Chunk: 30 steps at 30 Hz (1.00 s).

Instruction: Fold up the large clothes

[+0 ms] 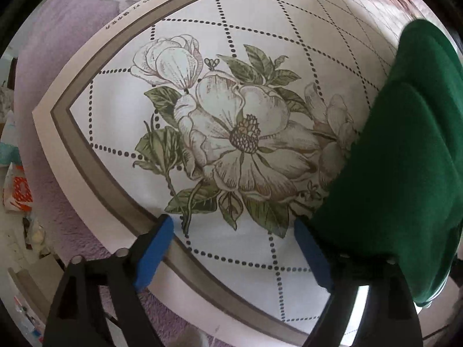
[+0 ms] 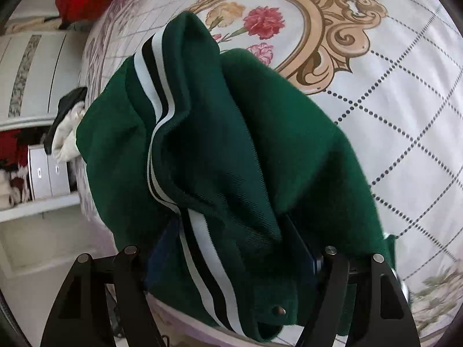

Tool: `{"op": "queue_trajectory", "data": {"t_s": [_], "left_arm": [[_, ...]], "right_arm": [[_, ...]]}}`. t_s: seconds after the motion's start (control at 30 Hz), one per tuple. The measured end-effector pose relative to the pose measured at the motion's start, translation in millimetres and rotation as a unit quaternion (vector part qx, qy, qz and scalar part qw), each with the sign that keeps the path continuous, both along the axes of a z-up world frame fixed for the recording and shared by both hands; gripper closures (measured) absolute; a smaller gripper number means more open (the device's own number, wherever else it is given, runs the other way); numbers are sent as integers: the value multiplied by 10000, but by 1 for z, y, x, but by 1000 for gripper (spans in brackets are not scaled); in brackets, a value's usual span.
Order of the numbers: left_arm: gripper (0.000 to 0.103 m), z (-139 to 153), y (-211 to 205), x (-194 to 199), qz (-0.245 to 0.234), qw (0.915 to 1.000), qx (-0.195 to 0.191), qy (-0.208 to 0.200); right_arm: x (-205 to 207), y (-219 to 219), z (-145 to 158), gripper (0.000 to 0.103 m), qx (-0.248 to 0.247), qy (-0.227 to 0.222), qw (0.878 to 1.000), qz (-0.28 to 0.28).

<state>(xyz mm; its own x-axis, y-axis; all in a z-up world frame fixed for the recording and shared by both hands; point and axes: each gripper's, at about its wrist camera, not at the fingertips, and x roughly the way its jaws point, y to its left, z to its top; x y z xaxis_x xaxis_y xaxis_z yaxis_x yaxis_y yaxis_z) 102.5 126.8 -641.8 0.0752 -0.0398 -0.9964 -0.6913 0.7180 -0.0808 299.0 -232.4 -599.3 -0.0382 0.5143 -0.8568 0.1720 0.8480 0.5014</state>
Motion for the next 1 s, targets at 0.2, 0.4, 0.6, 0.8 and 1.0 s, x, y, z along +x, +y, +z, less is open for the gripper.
{"op": "queue_trajectory", "data": {"t_s": [0.2,0.4,0.6,0.8,1.0], "left_arm": [[5,5,11,14,19,9994,261,208],[5,75,-23,28,-1015,9826,1531,283],[5,116,-57,53,-1521,9743,1657,-113],[5,112,-99,108,-2044,9640,1684,-226],[5,94,-108,131,-2308,9557,1824,-105]], "right_arm": [[1,18,9,37,-376,-200,9991,54],[-11,-2,46,91,-832,-459,9948,-377],[-16,-9,48,59,-93,-259,9989,-374],[-26,-18,14,74,24,10,9984,-562],[-45,-44,23,81,-292,74,9953,-919]]}}
